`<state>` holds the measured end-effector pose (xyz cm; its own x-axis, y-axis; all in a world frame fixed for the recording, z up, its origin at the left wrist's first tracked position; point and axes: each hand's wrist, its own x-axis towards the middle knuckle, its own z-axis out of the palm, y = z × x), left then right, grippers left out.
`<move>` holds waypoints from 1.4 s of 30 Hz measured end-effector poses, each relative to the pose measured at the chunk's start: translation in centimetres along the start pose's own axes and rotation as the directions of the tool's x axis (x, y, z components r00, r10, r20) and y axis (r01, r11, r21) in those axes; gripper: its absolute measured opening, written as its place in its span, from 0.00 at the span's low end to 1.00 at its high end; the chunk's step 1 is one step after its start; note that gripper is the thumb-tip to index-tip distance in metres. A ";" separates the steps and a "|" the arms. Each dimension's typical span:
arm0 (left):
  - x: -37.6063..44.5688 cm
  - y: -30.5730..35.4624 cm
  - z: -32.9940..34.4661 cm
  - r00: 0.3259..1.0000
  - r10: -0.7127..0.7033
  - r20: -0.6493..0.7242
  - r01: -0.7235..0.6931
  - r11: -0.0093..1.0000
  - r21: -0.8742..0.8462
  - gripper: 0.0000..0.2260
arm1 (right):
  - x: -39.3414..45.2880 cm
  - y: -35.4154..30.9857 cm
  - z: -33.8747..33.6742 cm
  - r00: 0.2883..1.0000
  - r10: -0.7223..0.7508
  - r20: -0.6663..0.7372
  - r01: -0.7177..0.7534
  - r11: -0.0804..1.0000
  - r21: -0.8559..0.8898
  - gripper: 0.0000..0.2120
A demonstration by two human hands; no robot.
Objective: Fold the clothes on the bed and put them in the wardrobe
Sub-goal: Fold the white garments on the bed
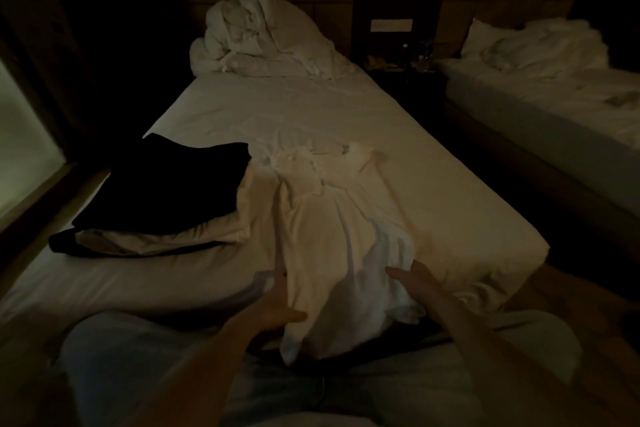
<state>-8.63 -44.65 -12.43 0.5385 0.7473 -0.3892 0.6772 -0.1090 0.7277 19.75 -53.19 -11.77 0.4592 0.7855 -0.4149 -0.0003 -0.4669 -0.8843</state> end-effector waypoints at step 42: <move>12.3 9.3 -13.3 0.794 -0.099 -0.599 -0.171 0.911 -0.376 0.17 | 8.8 -18.0 -1.6 0.763 -0.600 -0.240 0.430 0.748 -0.505 0.10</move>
<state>-2.36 -27.80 -2.91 0.0603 0.9973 -0.0425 0.3359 0.0198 0.9417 25.15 -38.55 0.83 0.5637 0.7820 0.2657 0.6461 -0.2171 -0.7317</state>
